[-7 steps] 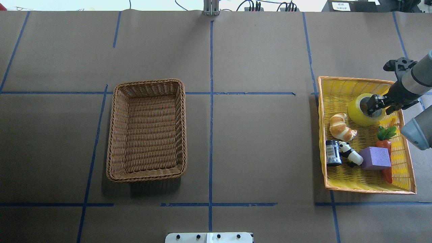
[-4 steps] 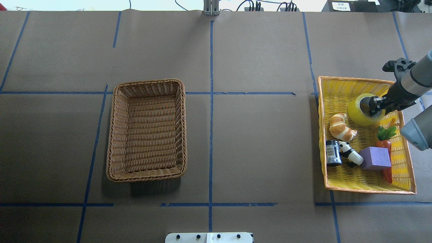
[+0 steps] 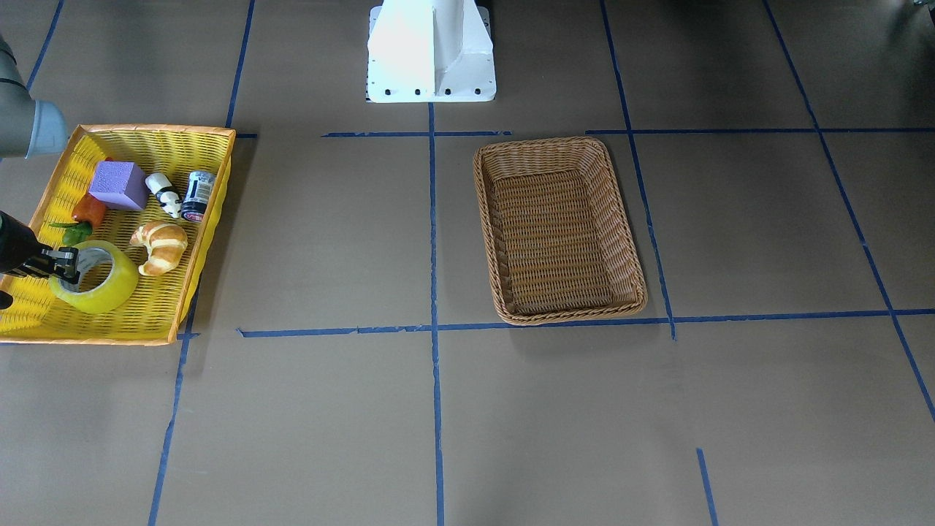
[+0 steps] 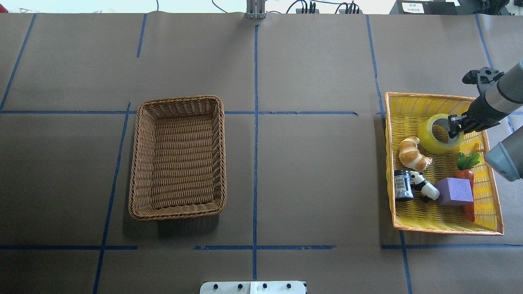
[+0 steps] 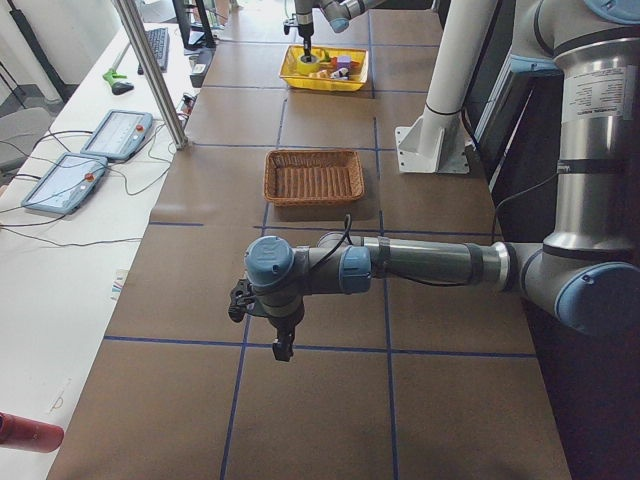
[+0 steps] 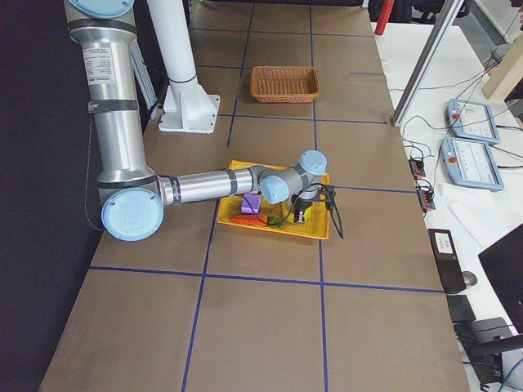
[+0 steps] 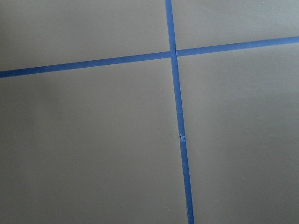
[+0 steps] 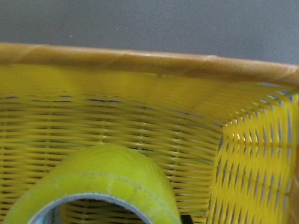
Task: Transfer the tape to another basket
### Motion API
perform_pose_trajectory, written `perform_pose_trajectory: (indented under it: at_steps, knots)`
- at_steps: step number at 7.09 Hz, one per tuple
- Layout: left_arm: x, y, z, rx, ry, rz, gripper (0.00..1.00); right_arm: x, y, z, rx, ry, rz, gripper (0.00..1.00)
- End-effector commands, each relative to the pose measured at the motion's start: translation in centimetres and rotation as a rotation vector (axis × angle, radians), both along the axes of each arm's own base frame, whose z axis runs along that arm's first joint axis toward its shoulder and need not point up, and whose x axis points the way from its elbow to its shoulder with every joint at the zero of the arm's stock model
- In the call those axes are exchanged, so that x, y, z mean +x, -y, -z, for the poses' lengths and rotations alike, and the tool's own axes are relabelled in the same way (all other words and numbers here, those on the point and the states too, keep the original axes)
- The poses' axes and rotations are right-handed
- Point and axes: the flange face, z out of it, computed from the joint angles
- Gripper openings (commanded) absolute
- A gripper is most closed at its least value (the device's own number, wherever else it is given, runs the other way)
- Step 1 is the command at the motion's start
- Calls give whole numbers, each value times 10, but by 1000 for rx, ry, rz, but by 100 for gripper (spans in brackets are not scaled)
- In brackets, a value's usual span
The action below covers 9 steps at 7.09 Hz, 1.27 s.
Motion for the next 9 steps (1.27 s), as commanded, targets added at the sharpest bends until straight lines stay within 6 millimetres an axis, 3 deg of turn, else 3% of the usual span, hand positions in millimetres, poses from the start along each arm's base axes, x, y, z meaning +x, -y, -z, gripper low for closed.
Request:
perform_pose_trajectory:
  at_steps: [1, 3, 5, 6, 9]
  knots:
    - [2, 0, 4, 5, -23, 1, 100, 28, 4, 48, 58, 72, -38, 0]
    - [2, 2, 17, 32, -23, 1, 100, 35, -3, 104, 45, 188, -70, 0]
    - [4, 7, 38, 101, -36, -4, 100, 18, 10, 157, 14, 244, -132, 0]
    - [19, 11, 44, 132, -120, -10, 100, 0, 15, 186, -26, 276, -163, 0]
    - [73, 20, 91, 88, -264, 135, 100, -49, -15, 223, -96, 488, -253, 0]
